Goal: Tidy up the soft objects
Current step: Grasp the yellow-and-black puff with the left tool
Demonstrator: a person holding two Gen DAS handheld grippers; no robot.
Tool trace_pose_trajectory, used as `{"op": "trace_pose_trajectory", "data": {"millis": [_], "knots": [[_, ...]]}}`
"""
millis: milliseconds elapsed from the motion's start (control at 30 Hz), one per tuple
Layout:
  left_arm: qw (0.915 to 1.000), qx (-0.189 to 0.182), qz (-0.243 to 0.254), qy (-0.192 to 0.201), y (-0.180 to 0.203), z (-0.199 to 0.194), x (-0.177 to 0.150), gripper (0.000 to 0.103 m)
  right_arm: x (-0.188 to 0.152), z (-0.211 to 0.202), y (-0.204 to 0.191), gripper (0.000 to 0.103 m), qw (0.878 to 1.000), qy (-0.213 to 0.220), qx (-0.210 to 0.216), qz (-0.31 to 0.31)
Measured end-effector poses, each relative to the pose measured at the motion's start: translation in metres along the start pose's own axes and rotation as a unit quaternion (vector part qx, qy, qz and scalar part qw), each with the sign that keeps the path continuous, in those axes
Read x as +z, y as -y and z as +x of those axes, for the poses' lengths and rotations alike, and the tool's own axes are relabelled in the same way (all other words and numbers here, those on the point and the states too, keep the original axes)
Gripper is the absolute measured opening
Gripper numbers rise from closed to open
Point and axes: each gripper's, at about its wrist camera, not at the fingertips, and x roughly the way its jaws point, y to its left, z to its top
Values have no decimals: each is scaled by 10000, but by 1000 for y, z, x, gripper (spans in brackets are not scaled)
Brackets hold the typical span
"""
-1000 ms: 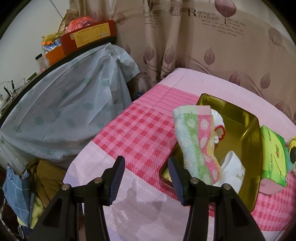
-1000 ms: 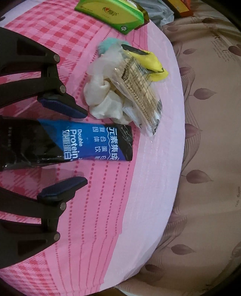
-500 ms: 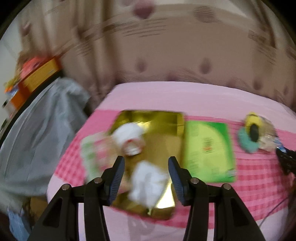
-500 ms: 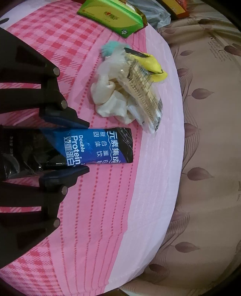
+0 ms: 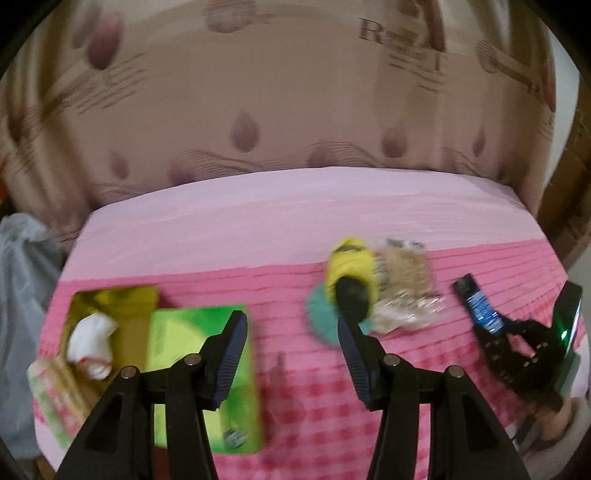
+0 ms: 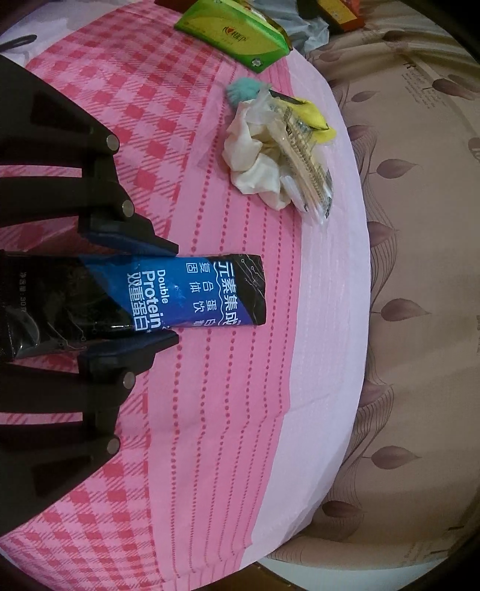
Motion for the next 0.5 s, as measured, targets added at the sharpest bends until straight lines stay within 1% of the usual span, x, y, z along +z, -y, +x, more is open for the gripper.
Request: {"op": "trace_pose_trajectory", "data": {"millis": [100, 167, 333, 500], "knots": [[9995, -251, 133, -112, 19, 14, 17, 57, 0, 1, 0, 38, 10000, -4, 13, -6], [9988, -377, 207, -232, 31, 24, 26, 57, 0, 1, 1, 39, 10000, -1, 34, 7], [9969, -482, 290, -547, 51, 56, 41, 57, -1, 0, 3, 40, 9999, 8, 115, 55], [9944, -493, 236, -907, 57, 87, 51, 57, -1, 1, 5, 42, 9997, 16, 224, 115]]}}
